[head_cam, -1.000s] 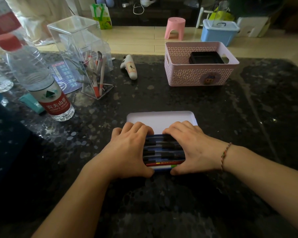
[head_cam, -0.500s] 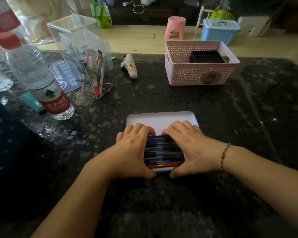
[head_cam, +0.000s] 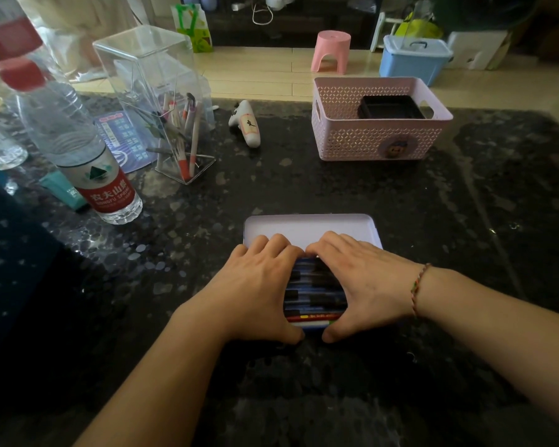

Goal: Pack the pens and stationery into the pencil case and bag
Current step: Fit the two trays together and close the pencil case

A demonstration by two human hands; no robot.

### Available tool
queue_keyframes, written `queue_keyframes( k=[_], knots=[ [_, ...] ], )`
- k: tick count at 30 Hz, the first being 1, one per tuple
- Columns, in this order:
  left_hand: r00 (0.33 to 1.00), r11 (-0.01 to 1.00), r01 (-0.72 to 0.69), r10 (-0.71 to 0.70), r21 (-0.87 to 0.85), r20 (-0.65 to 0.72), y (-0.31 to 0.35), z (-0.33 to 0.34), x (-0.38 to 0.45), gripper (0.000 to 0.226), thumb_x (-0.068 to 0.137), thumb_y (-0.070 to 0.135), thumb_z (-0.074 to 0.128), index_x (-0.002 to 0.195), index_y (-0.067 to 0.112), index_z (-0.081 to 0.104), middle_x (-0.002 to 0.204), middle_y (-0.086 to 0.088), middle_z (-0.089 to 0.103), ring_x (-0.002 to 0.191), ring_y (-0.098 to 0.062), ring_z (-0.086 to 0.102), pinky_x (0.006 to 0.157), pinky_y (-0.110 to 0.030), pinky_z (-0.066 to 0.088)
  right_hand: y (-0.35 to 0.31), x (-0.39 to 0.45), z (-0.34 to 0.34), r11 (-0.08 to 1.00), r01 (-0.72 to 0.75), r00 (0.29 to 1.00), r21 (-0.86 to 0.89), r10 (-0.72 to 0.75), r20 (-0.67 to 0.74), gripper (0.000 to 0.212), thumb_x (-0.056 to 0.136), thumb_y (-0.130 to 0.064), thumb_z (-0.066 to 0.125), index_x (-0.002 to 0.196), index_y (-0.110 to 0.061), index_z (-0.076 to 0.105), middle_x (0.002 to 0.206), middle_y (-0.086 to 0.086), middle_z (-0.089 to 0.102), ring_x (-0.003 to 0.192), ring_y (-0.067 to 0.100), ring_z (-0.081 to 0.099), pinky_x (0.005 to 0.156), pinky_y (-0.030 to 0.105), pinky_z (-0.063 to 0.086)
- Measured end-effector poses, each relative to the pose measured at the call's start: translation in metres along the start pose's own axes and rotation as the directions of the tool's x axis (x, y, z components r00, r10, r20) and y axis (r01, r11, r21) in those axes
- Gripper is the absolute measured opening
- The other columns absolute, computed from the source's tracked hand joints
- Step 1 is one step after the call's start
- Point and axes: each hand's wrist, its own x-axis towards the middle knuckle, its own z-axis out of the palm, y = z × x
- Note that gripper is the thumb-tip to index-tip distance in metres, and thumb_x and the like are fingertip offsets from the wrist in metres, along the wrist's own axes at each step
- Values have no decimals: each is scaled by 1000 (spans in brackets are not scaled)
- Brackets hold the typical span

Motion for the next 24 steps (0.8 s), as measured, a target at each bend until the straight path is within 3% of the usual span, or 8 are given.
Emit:
queue_keyframes(
  k=[14,20,24],
  knots=[
    [1000,1000,7,-7,-5,26,2,-3,2,102,46,84,62,130,34,31,109,16,29,96,-5,30,86,-22,33,-1,-2,-3,1000,-19,1000,-12,19,-11,100,47,-82,66,127,-35,28,107,-15,35,94,4,40,82,23,41],
    [1000,999,13,-13,-30,9,3,-2,0,100,46,83,63,129,37,30,114,17,36,98,-4,36,87,-25,41,1,-3,-2,998,-53,999,-31,52,-16,99,45,-85,63,123,-36,28,105,-17,36,92,3,41,75,22,38],
    [1000,999,12,-11,-52,22,-2,-4,-3,105,46,81,65,132,39,22,121,19,37,106,-5,37,92,-26,40,8,-4,-5,996,-90,996,-26,89,-9,94,43,-88,62,116,-38,31,103,-18,38,89,2,44,77,26,45]
  ],
)
